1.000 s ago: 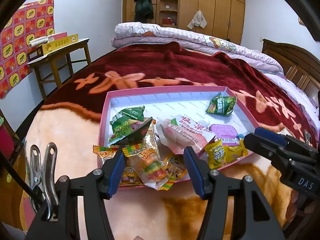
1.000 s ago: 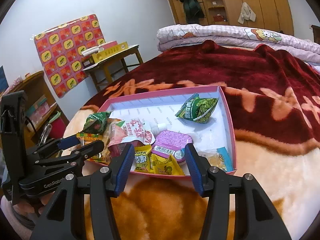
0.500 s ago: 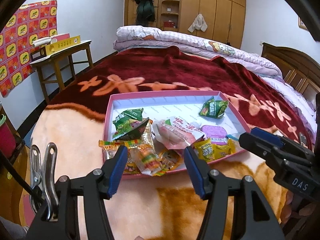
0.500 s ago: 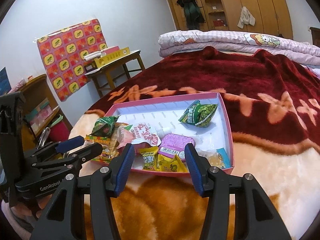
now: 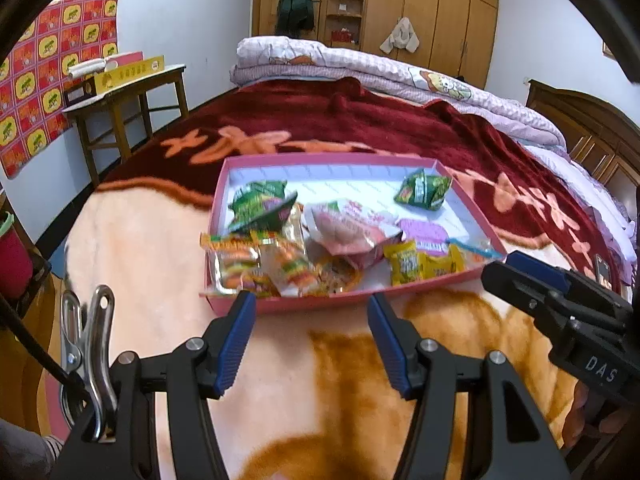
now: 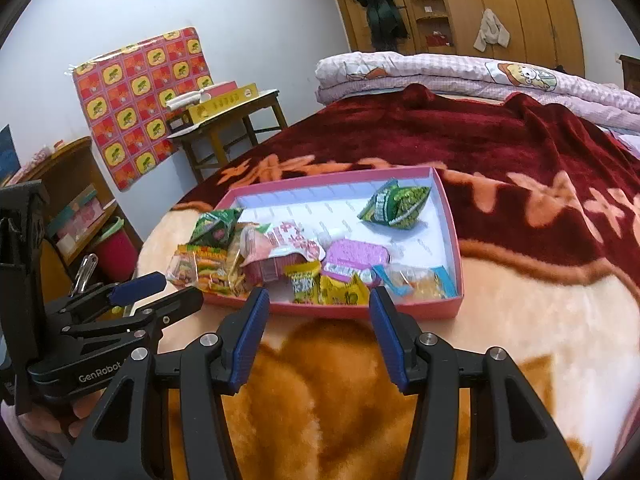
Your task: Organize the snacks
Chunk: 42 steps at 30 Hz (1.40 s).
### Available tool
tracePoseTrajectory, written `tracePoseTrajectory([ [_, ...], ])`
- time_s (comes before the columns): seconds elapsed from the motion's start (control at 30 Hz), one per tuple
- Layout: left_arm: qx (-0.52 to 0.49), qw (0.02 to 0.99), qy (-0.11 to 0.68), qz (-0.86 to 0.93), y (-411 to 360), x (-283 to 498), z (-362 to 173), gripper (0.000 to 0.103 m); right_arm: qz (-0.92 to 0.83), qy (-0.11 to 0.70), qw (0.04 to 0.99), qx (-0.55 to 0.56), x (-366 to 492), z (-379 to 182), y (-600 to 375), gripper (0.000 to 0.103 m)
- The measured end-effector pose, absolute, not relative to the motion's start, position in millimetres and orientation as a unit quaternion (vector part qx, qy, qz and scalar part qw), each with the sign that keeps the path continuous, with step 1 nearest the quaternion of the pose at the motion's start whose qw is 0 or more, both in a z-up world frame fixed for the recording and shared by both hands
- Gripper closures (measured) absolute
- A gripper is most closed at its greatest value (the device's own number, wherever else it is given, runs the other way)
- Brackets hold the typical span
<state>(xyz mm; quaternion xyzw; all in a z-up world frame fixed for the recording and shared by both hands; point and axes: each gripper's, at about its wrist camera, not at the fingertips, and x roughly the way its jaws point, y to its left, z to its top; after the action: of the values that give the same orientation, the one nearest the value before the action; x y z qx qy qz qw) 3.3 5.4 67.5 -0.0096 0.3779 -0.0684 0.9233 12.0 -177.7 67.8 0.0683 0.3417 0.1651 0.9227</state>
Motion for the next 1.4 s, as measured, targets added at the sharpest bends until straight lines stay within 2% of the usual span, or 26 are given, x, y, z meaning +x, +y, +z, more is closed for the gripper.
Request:
tracePoseTrajectory([
  [0.73,-0.011,0.895,0.442,-0.065,-5,8,23,0.042,0.137,0.403,0.902,0.069,17,27,-177,0.050],
  [1.4,-0.001,0.897,0.439,-0.060,-9,6,19,0.041,0.117,0.414,0.901,0.055,17,16,-173,0.050],
])
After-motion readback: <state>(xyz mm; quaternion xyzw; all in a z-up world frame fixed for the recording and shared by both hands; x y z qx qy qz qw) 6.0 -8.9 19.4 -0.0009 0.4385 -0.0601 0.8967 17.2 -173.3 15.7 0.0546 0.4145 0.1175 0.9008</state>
